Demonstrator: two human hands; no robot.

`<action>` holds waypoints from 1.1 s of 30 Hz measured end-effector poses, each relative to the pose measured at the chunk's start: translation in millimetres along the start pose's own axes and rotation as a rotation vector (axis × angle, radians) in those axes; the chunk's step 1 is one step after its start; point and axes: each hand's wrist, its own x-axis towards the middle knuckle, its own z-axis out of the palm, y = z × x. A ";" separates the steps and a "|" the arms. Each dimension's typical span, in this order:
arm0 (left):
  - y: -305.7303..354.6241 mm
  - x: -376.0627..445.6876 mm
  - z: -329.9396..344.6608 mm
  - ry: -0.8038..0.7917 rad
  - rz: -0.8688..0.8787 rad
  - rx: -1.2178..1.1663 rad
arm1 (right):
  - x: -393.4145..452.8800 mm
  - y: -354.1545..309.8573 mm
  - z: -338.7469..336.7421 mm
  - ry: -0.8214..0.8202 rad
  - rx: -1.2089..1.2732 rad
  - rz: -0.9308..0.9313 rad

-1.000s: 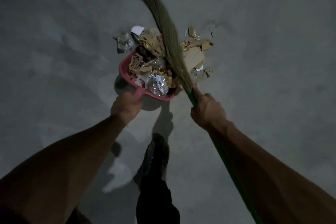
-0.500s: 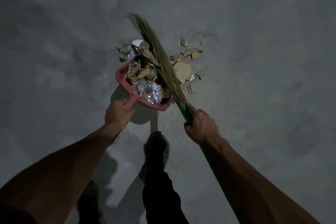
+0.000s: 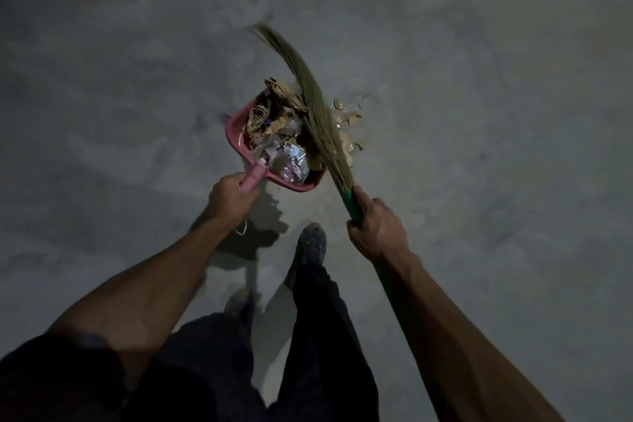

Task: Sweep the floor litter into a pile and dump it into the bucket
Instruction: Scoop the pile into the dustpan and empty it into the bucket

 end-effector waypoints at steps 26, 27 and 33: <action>-210.5 -419.2 -224.5 0.521 0.005 -0.205 | -399.8 -170.6 67.6 0.142 -0.255 -0.513; -222.2 -437.7 -223.5 0.551 -0.007 -0.216 | -412.8 -170.9 76.3 0.133 -0.258 -0.550; -296.5 -557.1 -224.1 0.667 -0.106 -0.297 | -496.6 -179.2 120.3 0.053 -0.312 -0.721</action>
